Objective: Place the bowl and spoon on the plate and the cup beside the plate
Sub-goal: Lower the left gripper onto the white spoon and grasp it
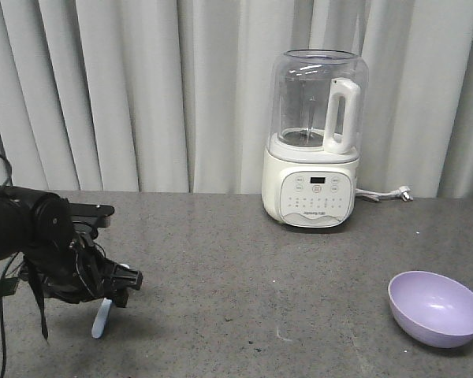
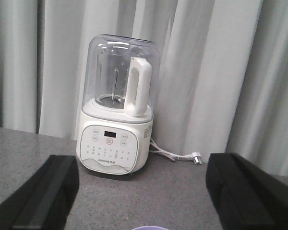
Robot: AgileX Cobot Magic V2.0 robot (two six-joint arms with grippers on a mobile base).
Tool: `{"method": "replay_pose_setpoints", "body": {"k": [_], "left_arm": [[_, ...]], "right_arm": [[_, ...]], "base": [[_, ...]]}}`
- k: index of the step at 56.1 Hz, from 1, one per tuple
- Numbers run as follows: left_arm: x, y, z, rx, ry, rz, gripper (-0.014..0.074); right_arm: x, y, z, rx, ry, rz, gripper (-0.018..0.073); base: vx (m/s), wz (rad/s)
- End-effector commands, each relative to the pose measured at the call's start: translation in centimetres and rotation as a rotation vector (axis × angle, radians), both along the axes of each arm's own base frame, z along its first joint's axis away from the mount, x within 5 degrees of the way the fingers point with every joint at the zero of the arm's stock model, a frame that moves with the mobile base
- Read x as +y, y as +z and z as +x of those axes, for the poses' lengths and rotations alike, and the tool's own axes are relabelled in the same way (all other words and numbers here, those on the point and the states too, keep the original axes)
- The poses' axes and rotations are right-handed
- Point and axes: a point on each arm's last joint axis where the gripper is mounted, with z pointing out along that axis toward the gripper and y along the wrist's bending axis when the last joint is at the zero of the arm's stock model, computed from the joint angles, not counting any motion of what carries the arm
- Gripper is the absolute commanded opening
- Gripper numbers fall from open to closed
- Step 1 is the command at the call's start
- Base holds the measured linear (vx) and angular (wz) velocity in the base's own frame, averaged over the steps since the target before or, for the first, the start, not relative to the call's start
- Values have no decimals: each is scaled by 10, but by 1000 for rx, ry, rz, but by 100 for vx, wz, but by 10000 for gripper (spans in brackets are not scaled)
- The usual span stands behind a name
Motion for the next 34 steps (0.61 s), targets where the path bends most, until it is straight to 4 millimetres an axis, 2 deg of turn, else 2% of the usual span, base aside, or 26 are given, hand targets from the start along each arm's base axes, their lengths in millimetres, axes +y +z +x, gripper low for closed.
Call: {"method": "replay_pose_setpoints", "body": {"k": [1, 26, 34], "left_arm": [[-3, 28, 4, -91, -8, -13, 585], [-13, 5, 39, -60, -3, -6, 584], [-15, -1, 44, -54, 3, -8, 545]], "right_arm": [[0, 19, -3, -98, 5, 4, 587], [0, 14, -3, -51, -1, -1, 587], [0, 14, -3, -51, -1, -1, 587]], "base": [[0, 0], [0, 0], [0, 0]]}}
